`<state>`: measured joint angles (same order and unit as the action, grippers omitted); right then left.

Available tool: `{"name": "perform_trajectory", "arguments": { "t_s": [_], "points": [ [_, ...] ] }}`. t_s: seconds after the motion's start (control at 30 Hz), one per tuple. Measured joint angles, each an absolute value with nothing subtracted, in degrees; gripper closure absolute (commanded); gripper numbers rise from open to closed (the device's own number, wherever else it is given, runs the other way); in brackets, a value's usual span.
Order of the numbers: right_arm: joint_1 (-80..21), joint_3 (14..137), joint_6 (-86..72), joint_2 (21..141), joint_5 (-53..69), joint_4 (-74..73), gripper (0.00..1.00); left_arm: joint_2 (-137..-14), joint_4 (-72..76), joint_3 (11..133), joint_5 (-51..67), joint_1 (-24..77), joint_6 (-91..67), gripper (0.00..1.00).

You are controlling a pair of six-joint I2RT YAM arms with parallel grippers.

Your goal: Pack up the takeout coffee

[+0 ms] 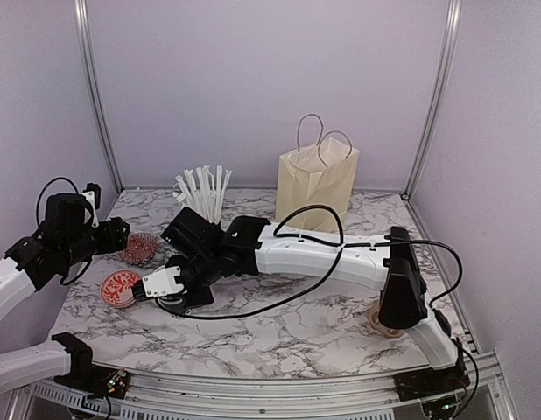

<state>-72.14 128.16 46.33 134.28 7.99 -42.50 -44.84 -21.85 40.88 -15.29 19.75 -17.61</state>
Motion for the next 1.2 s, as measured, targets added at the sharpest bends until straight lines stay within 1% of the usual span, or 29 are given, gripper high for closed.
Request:
{"name": "perform_trajectory", "arguments": {
  "t_s": [0.1,0.17,0.2,0.23,0.27,0.4,0.5,0.67,0.9,1.03,1.2],
  "points": [
    [-71.5,126.6,45.1,131.7,8.1,-43.0,1.00,-44.5,-19.5,39.6,-11.9,19.7,-16.8,0.20],
    [-70.8,125.5,43.9,129.0,8.7,-43.4,1.00,-43.1,-17.2,37.9,-8.6,19.7,-15.9,0.17],
    [-70.3,125.0,43.2,127.6,9.1,-43.5,1.00,-41.7,-15.7,36.5,-6.7,19.7,-15.4,0.11],
    [-69.4,124.5,42.4,125.8,9.8,-43.4,1.00,-39.9,-14.5,35.3,-4.8,19.7,-15.0,0.03],
    [-68.3,123.9,41.6,123.9,10.5,-43.3,1.00,-37.4,-12.4,33.5,-2.1,19.8,-14.8,0.01],
    [-62.8,120.3,38.7,116.7,13.3,-42.4,1.00,-30.2,-5.2,29.2,5.5,21.6,-14.4,0.01],
    [-58.5,116.4,36.6,112.1,15.7,-41.5,1.00,-30.1,-1.3,29.1,9.2,24.9,-14.1,0.02],
    [-52.4,111.3,34.0,107.7,20.5,-41.0,1.00,-36.5,1.0,30.5,12.6,31.4,-10.6,0.03],
    [-51.4,105.4,32.6,102.7,24.8,-40.8,1.00,-51.0,0.7,40.1,11.1,44.2,0.4,0.01],
    [-51.4,103.4,32.2,100.1,27.3,-40.8,1.00,-59.8,0.6,45.0,9.4,47.5,4.6,0.01],
    [-51.4,100.9,31.6,97.4,30.1,-40.6,1.00,-67.2,1.1,45.6,6.8,49.7,6.9,0.02]
  ]
}}
